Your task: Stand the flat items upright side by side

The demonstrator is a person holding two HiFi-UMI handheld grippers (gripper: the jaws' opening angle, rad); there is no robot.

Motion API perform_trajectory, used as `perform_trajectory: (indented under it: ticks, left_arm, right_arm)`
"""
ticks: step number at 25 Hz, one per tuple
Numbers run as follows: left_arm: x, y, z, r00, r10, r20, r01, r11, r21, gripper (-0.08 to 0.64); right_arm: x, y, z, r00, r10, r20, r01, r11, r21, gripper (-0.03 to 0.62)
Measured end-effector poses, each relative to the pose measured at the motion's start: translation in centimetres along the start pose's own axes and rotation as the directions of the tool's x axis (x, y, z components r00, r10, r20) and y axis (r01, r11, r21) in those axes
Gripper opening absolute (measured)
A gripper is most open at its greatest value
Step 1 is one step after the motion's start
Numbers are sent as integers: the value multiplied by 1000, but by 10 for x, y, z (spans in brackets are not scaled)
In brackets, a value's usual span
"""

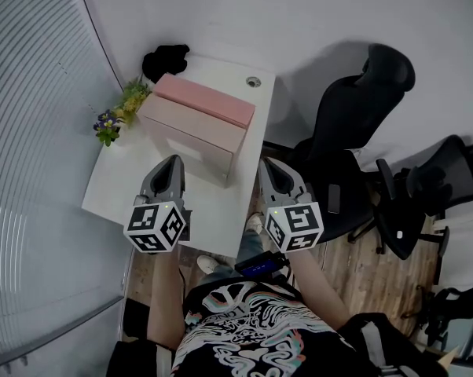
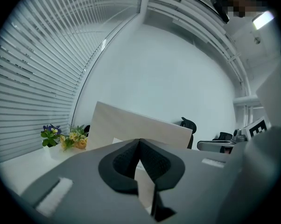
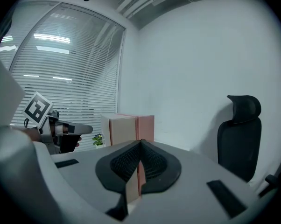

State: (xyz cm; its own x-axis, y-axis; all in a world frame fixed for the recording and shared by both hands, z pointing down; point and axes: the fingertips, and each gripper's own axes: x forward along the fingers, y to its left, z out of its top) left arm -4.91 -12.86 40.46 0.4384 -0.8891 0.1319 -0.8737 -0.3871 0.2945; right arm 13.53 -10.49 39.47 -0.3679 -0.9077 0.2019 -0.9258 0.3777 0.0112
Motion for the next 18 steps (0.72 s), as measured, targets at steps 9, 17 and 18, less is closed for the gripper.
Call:
perform_trajectory:
  ticks: [9,17,18]
  left_arm:
    - [1,-4,-5,1000,-10,-12,10,1000,-11,-2]
    - [2,-5,-10,1000,-12,-19,12,1000,-15,-2]
    - [2,-4,-11,1000,-12,-21,12,1000,-16,-2]
  right_arm:
    - [-1,-2,-2,1000,0,-7,0,1000,-1,-1]
    - [0,-4,-5,1000,-1,-7,1,1000,-7,-2]
    - [0,-4,-5,1000,0,-8,0,1000,-7,-2]
